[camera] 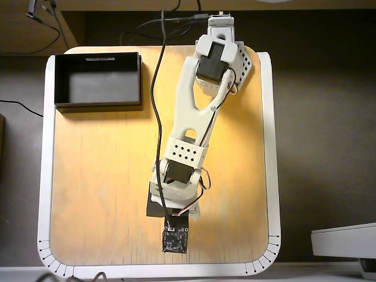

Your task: Grasp a lego block and put it in the bin.

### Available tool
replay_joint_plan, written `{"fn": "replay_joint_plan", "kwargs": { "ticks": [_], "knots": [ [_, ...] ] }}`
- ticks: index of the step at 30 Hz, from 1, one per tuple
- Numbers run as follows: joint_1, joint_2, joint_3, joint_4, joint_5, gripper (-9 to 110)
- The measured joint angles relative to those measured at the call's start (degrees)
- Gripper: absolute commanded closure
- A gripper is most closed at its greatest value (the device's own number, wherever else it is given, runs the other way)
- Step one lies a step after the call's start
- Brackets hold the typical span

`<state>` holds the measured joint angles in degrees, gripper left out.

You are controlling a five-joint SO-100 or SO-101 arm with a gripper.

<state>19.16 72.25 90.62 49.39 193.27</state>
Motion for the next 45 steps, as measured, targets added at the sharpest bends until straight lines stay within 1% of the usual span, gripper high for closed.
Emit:
{"fn": "replay_joint_plan", "kwargs": {
  "ticks": [12, 23, 31, 35, 45],
  "knots": [
    [0.00, -2.64, 0.00, 0.00, 0.62, 77],
    [0.00, -3.87, 0.00, -4.22, 1.49, 77],
    [0.53, -5.27, -0.44, -5.27, 1.49, 80],
    [0.70, -5.54, -0.53, -5.27, 1.49, 88],
    [0.70, -6.06, -0.70, -5.27, 1.49, 97]
  ]
}}
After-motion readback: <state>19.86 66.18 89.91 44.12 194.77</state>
